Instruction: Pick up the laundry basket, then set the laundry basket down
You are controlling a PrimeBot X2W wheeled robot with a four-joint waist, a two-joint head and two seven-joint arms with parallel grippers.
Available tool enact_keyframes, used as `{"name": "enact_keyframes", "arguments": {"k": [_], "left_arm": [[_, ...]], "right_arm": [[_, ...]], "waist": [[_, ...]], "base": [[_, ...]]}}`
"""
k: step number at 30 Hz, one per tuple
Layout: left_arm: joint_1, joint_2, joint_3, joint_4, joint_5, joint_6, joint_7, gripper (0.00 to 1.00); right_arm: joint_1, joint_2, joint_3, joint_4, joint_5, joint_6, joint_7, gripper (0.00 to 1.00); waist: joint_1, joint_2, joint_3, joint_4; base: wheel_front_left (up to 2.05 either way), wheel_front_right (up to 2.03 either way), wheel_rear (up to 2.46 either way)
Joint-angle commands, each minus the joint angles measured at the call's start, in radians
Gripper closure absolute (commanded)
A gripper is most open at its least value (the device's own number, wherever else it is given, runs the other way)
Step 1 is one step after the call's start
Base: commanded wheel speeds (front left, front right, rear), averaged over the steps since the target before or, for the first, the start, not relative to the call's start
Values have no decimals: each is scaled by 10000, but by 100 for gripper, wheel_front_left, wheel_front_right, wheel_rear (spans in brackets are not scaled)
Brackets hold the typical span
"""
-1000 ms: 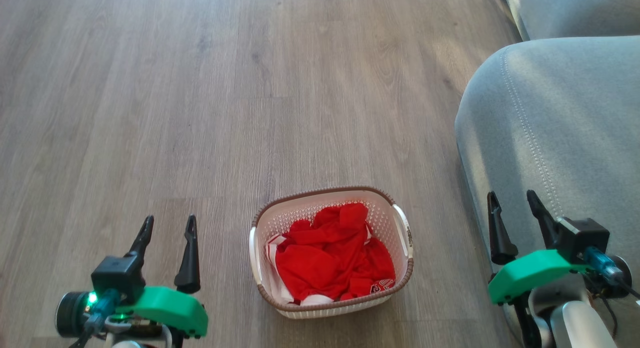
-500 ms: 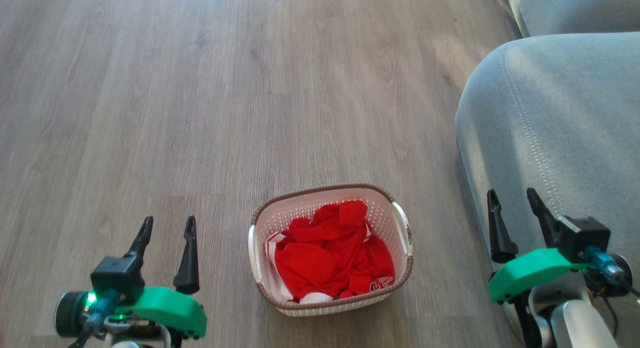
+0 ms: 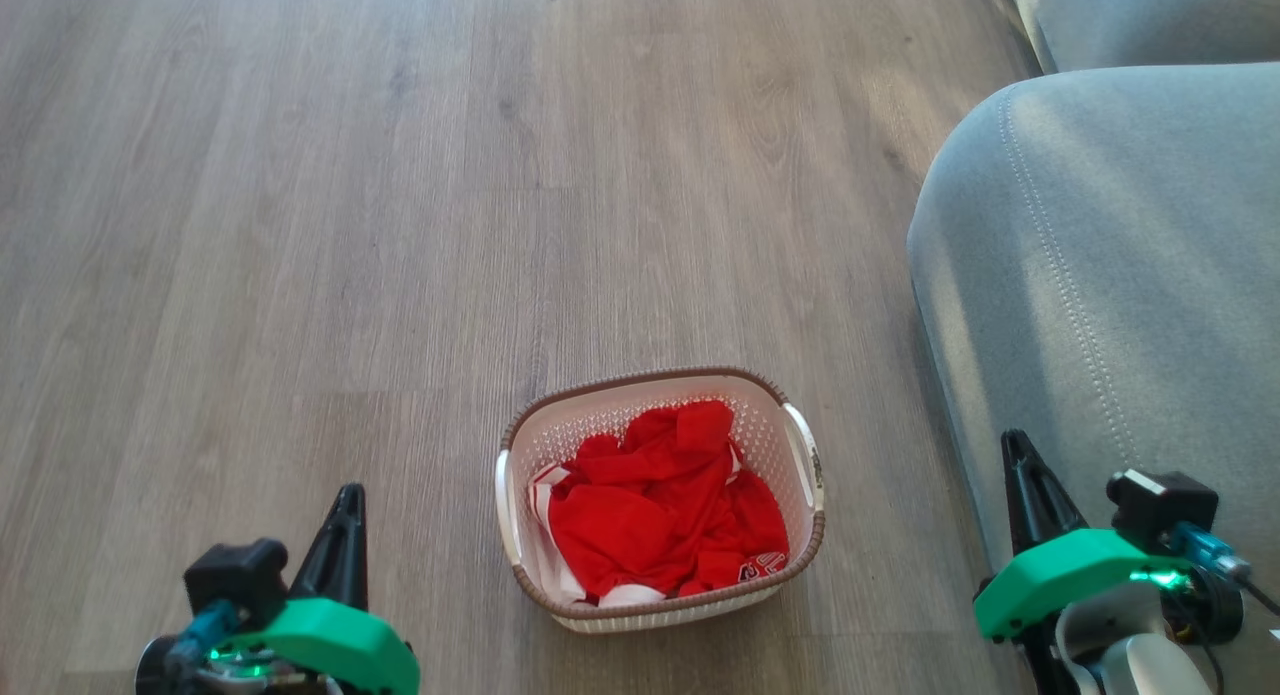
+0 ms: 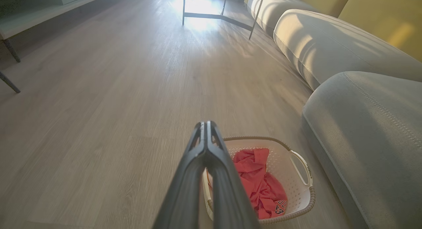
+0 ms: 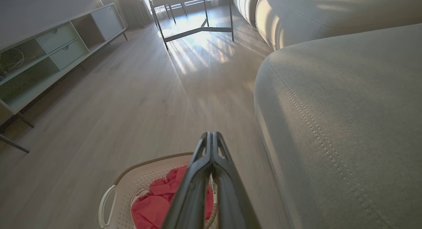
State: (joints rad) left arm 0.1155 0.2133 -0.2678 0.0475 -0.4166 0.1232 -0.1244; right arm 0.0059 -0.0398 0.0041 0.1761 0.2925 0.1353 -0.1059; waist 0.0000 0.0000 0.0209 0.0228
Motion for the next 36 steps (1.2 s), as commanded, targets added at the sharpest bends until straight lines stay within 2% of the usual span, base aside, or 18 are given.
{"name": "enact_keyframes", "arguments": {"k": [1,36], "left_arm": [[-453,31,279,-252,-292,-64,50,100],[-1002,-329,1151,458,-3970,-826,599,100]], "right_arm": [[-411,-87,-39,-280,342,-5,36,100],[-623,-208,-226,9,4348,-17,560,100]], "waist": [[0,0,-3,-4],[0,0,-57,-71]], "base": [[0,0,0],[0,0,0]]}}
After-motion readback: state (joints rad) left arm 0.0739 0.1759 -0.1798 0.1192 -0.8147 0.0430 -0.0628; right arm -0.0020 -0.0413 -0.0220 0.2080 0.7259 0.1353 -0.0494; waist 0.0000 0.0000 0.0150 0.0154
